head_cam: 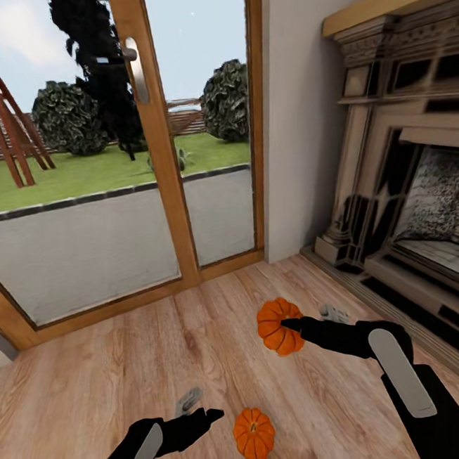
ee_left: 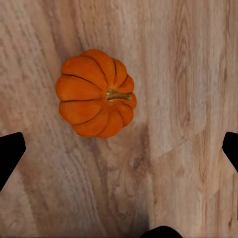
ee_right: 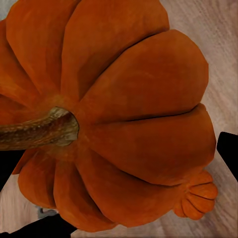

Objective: Place each of the two pumpkins and all three candles from the living room inside a cabinet in the living room (use any cabinet), then make sure every cabinet is closed, and position the cauldron so it is next to a table in the living room.

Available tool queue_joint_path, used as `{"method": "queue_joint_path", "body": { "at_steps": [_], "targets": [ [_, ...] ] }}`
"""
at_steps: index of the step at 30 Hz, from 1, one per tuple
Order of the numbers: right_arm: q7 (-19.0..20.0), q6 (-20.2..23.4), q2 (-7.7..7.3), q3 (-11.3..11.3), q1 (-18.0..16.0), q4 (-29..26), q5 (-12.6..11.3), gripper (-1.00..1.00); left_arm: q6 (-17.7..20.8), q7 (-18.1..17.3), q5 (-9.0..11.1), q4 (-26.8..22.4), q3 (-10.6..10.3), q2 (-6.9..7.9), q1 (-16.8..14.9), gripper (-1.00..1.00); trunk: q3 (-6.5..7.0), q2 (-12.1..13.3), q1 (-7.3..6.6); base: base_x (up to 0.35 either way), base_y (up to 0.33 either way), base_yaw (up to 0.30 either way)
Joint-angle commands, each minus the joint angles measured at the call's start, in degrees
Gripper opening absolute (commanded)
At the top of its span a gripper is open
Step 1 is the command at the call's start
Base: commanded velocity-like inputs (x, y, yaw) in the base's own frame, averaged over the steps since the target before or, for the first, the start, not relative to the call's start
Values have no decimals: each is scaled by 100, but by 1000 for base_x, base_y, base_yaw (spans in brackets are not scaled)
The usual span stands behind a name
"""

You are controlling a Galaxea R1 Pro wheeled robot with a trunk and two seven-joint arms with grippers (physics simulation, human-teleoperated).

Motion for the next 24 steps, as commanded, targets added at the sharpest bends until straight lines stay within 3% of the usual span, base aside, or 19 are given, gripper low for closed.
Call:
{"method": "queue_joint_path", "body": {
  "at_steps": [1,4,13,19,24],
  "targets": [
    [-65,5,-6,56,-6,2,-52,-100,26,9,37,-9,-15,3,-2,100,-28,-4,1,0,0,0],
    [-57,23,-58,203,27,-4,-33,-100,33,14,38,-11,-14,3,-2,100,-94,-8,9,0,0,0],
    [5,59,-65,223,40,-7,-56,-100,83,26,53,-32,19,-39,-71,100,-294,-20,32,0,0,0],
    [14,65,-50,217,38,-4,-57,-100,105,25,59,-24,352,-31,-249,100,-427,-28,47,0,0,0],
    [15,64,-75,217,37,0,-57,-100,109,27,50,-29,435,-12,-265,100,-537,-35,60,0,0,0]
  ]
}}
